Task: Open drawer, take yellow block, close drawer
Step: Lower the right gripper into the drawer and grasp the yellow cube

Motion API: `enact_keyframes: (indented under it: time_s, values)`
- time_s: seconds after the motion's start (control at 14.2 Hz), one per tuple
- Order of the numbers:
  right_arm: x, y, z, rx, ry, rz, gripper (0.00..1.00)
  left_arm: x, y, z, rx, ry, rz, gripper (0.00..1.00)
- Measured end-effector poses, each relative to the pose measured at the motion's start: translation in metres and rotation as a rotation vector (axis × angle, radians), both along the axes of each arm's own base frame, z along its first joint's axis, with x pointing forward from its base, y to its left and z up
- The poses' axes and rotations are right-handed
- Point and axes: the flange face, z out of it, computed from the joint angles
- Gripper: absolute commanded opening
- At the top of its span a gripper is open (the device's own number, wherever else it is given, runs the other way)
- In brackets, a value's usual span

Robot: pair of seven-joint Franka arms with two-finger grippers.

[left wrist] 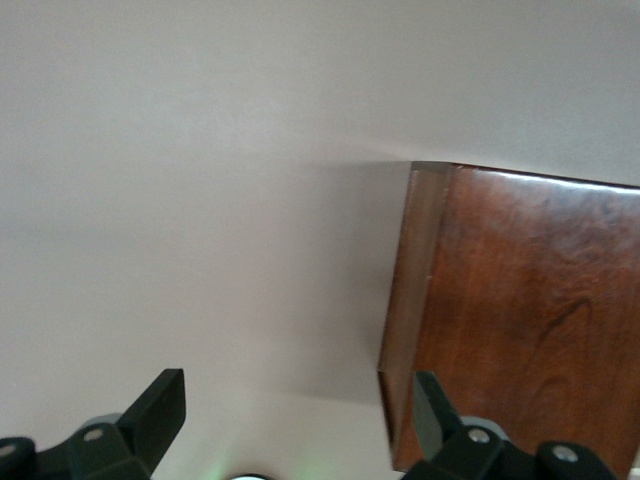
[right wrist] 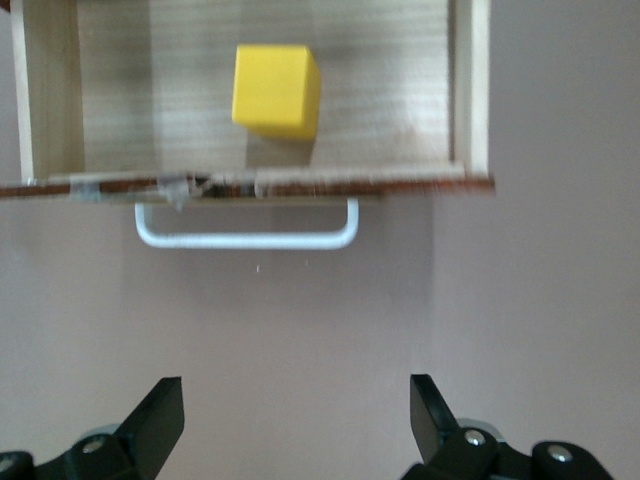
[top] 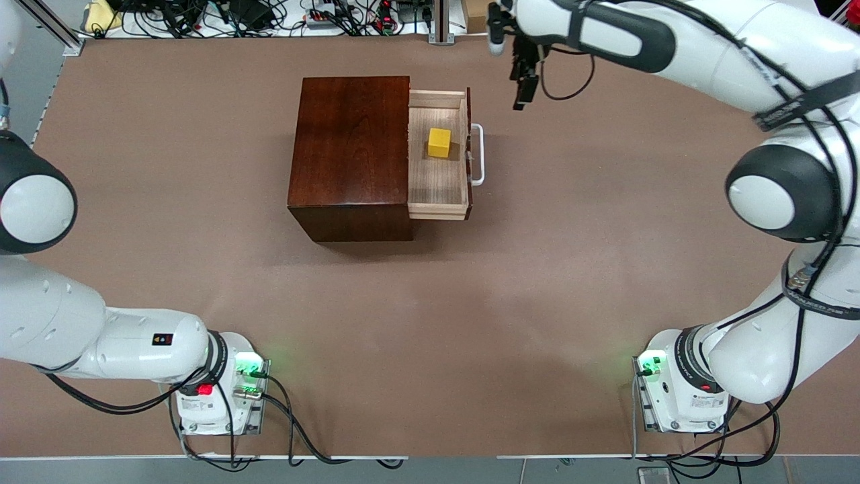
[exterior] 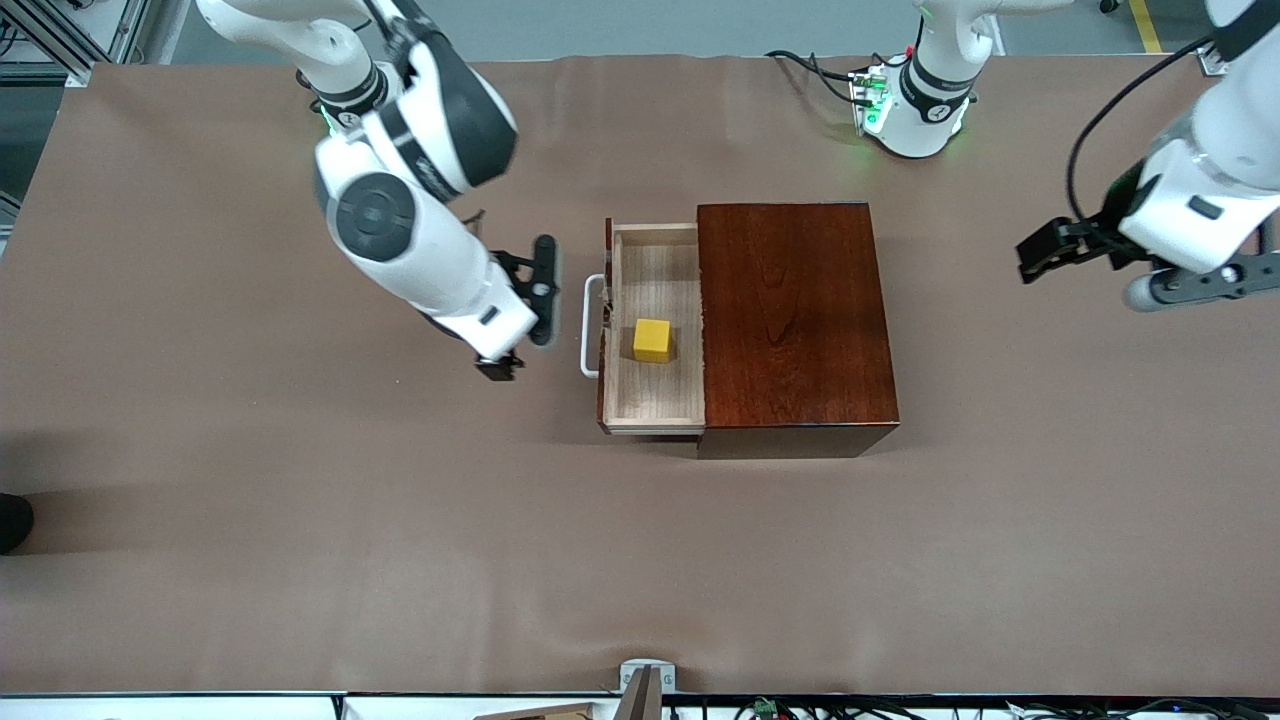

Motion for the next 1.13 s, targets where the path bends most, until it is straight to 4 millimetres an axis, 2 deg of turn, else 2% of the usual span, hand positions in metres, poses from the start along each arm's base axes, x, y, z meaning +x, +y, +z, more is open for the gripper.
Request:
enact_keyframes:
  time_s: [0.21,0.42,0.7,0.91,1.13]
  values:
    - [-0.015,0.053,-0.01,0.027,-0.048,0.011,1.0,0.003,0.022,-0.001,-0.021,-0.007,-0.095,1.0]
    - [-0.029,0.09,-0.026,0.049,-0.08,-0.041,1.0,0.003,0.022,-0.002,-0.023,-0.01,-0.113,1.0]
    - [-0.032,0.108,-0.047,0.049,-0.079,-0.116,1.0,0.004,0.02,-0.002,-0.024,-0.015,-0.115,1.0]
    - [-0.029,0.113,-0.051,0.049,-0.076,-0.151,1.0,0.005,0.02,-0.003,-0.024,-0.022,-0.115,1.0]
    - [-0.037,0.124,-0.055,0.038,-0.079,-0.159,1.0,0.006,0.021,-0.004,-0.025,-0.02,-0.114,1.0]
